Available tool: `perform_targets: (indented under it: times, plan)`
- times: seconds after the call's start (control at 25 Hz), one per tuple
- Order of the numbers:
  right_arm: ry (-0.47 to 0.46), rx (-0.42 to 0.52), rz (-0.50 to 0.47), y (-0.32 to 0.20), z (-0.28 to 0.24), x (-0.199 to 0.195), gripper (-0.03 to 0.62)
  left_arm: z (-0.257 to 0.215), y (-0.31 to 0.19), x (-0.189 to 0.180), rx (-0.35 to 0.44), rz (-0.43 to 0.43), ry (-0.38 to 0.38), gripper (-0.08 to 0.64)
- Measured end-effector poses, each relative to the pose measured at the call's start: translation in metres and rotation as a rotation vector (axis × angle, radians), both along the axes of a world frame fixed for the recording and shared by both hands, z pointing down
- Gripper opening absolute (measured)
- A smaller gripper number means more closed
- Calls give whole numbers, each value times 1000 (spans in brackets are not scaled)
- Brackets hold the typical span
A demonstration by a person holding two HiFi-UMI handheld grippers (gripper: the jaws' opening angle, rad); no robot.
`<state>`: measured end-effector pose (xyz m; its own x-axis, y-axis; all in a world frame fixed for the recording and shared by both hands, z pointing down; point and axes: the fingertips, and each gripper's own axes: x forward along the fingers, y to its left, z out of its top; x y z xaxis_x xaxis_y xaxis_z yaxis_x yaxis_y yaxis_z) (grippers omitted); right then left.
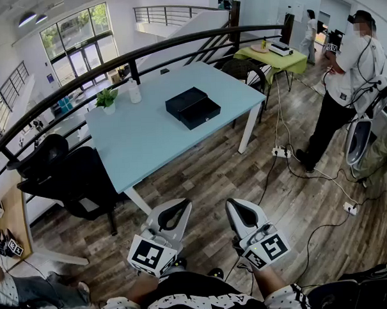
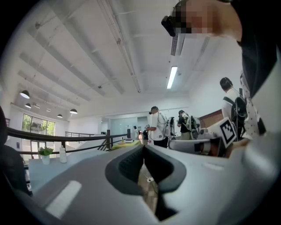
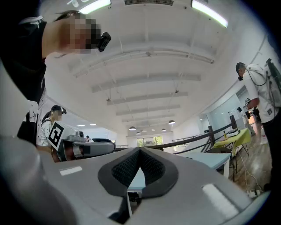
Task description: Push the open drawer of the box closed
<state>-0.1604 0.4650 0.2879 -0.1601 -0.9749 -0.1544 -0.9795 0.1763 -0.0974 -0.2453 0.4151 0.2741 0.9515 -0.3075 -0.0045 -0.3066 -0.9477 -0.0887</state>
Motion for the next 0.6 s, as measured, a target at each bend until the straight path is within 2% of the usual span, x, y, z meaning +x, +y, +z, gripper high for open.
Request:
perform_targets:
  times: [0.2,0.4,0.6]
  plan:
    - [1,5,1,10,0,7,0,0,9,7,-4,-1,9,0]
    - [-75,19,-26,25,2,19,2,4,25,16,-12,-6,1,0]
    - [-105,32,-60,42,5,32,2,10,43,30,-9,-21,-13,0]
